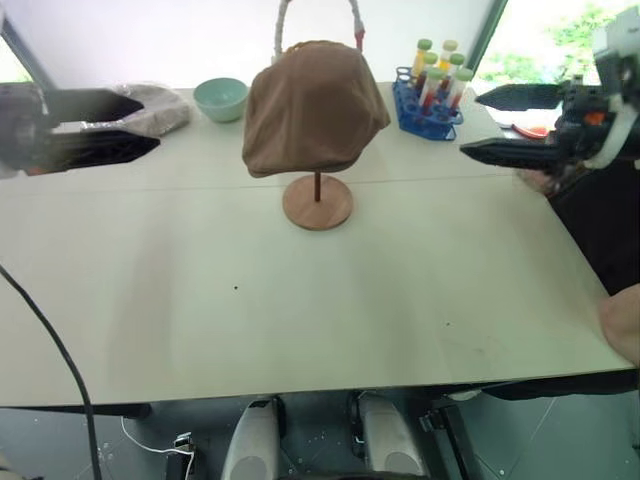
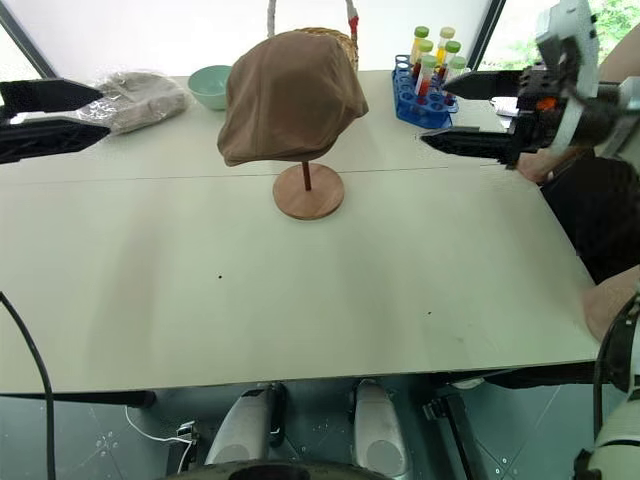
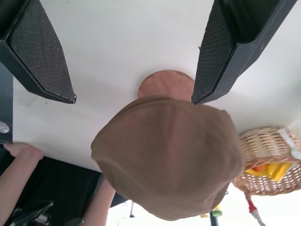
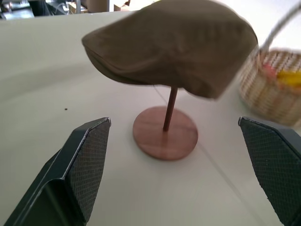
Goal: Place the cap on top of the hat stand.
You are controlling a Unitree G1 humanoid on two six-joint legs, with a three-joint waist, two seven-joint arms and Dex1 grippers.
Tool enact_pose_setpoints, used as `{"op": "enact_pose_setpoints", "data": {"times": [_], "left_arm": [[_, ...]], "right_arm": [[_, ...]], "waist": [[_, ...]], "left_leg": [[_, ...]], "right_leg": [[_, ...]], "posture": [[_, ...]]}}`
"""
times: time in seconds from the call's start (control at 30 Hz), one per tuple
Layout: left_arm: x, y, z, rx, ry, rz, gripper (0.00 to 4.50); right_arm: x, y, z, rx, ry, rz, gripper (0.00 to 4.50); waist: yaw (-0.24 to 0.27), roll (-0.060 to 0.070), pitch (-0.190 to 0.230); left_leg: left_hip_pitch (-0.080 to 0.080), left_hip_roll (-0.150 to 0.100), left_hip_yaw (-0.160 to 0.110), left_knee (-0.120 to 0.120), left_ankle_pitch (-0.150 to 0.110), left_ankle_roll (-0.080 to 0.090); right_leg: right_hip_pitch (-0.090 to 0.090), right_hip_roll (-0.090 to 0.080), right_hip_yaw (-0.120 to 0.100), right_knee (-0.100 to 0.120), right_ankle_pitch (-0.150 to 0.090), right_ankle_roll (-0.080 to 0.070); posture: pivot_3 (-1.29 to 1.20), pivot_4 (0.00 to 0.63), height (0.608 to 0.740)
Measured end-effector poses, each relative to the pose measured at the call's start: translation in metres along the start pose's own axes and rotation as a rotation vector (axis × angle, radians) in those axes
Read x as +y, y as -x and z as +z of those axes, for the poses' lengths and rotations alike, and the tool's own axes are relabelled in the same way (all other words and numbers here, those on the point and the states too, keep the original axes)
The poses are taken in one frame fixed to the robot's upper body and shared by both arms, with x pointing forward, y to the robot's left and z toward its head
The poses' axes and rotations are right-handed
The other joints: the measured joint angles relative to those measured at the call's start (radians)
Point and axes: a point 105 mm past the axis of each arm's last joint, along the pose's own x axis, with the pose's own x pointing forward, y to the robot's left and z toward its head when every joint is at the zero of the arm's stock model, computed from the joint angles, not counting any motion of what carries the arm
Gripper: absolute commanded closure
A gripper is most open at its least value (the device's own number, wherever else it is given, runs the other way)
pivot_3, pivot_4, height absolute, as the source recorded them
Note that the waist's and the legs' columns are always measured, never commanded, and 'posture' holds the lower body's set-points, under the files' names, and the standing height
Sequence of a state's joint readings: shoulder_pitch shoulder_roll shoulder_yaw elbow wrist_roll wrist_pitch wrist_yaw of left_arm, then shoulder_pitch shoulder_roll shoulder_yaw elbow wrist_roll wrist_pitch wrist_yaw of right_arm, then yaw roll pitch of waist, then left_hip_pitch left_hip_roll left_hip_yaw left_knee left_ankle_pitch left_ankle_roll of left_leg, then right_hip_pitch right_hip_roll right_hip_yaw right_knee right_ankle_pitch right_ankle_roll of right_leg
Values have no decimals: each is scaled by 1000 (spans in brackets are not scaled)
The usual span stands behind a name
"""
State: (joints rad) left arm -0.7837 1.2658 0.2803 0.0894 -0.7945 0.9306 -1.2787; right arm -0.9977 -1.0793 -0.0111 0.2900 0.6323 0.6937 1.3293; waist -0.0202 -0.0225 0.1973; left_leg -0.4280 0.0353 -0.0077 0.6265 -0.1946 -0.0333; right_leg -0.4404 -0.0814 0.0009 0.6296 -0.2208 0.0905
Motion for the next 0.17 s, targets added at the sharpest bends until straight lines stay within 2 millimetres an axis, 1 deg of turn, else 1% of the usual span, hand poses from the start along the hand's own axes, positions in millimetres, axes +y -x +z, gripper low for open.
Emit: {"op": "enact_pose_setpoints", "data": {"times": [0.17], "left_arm": [[-2,11,1,13,0,37,383]], "right_arm": [[-2,0,-2,8,-50,52,44]], "waist": [[-1,1,0]], "left_leg": [[0,0,0,-1,0,0]], "right_leg": [[-1,0,0,0,0,1]], "posture": [[0,150,740]]}}
